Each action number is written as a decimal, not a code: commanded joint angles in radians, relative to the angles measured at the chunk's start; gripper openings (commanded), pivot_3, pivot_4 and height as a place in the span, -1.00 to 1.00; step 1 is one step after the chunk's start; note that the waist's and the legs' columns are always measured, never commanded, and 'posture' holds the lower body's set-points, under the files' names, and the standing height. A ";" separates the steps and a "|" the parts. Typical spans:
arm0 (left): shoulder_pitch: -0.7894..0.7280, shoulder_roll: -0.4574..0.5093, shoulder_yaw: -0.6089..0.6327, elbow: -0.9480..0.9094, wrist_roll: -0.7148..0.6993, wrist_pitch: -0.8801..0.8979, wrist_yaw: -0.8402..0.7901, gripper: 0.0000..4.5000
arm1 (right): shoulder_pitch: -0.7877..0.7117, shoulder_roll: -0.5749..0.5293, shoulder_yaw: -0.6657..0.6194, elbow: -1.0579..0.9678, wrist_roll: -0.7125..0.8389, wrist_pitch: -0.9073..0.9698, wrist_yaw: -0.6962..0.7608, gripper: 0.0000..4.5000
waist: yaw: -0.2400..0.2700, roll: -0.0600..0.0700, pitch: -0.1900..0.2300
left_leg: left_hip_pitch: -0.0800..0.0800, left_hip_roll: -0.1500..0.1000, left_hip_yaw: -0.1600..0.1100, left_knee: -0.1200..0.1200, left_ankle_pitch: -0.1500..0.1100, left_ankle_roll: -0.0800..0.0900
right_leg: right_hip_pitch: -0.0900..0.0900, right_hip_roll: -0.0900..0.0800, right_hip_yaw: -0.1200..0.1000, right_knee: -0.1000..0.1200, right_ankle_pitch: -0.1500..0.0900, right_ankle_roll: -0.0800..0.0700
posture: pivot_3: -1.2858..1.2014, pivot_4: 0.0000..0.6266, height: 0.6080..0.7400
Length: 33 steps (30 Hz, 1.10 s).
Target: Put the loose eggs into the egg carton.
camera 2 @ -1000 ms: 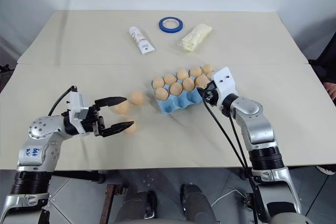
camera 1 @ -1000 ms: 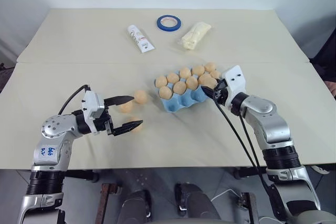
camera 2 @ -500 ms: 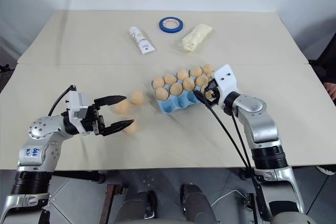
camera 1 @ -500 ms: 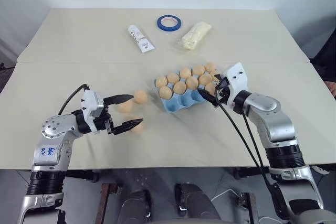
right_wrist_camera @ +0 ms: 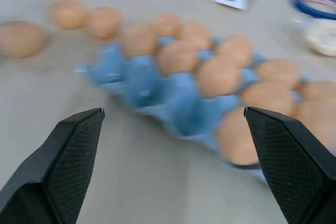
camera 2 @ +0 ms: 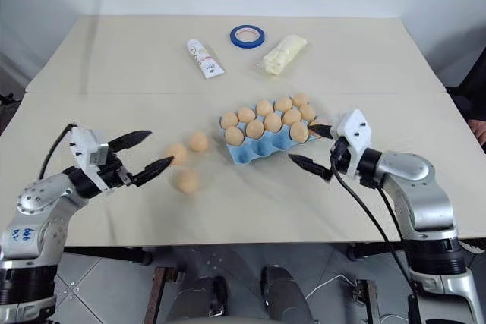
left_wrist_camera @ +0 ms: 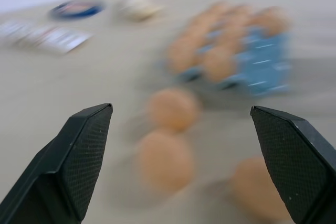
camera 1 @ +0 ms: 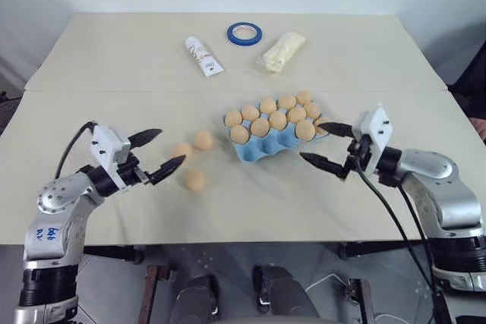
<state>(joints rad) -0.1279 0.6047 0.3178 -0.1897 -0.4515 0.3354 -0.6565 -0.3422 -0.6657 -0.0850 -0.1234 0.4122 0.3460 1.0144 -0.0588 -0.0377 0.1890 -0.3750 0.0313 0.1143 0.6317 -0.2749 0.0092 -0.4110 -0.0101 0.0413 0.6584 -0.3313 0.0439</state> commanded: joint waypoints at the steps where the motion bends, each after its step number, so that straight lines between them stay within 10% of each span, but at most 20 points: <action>1: 0.111 -0.053 0.069 -0.131 0.002 -0.042 0.072 1.00 | -0.002 -0.014 -0.021 0.023 0.064 -0.066 0.120 0.98 | -0.003 0.000 0.000 | 0.001 0.000 0.000 0.000 0.000 0.000 | 0.001 0.000 0.000 0.000 0.000 0.000 | 0.03 -0.52 1.00; 17: 0.512 -0.259 0.050 -0.310 0.050 -0.227 0.155 1.00 | -0.046 -0.040 0.004 0.127 0.123 -0.065 0.353 0.98 | 0.005 0.000 0.000 | 0.001 0.000 -0.002 -0.002 0.000 0.002 | 0.004 -0.002 -0.002 -0.007 0.002 -0.004 | 0.03 -0.52 1.00; 33: 0.267 -0.326 -0.295 -0.267 0.211 -0.124 0.276 1.00 | -0.003 -0.055 -0.024 0.084 0.122 -0.061 0.321 0.98 | 0.005 0.000 0.000 | 0.000 -0.001 -0.004 -0.001 0.000 0.002 | 0.004 0.000 -0.004 -0.006 0.002 -0.003 | 0.03 -0.52 1.00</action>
<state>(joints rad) 0.1378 0.2836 0.0345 -0.4667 -0.2582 0.2110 -0.3878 -0.3461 -0.6995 -0.0822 -0.0019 0.5139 0.2861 1.3404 -0.0542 -0.0376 0.1893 -0.3753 0.0312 0.1108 0.6308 -0.2747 0.0111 -0.4076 -0.0100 0.0377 0.6527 -0.3291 0.0410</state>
